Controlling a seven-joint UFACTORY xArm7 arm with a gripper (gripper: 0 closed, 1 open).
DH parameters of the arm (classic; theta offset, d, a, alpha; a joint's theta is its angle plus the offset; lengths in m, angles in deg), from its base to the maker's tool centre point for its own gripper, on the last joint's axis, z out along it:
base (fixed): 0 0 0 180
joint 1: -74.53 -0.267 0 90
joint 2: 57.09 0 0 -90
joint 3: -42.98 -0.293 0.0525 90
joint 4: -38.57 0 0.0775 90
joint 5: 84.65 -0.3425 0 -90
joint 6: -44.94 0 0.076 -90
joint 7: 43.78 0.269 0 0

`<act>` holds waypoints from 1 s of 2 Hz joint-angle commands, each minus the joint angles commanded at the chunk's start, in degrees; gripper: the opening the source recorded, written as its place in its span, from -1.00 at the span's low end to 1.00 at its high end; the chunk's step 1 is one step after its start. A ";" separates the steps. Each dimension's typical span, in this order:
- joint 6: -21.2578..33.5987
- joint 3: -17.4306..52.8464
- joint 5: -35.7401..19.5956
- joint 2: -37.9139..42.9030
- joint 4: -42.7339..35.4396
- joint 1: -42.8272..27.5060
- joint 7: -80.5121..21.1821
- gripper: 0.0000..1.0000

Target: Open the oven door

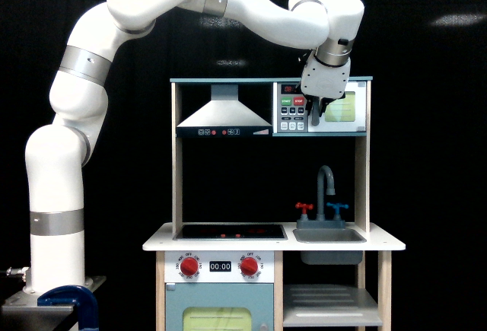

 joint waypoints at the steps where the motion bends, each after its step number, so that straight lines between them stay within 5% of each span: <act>1: 4.03 -0.97 0.92 1.66 -1.89 6.22 -3.34 -1.00; 2: 7.08 -1.91 2.01 6.50 -8.67 9.32 -3.46 -1.00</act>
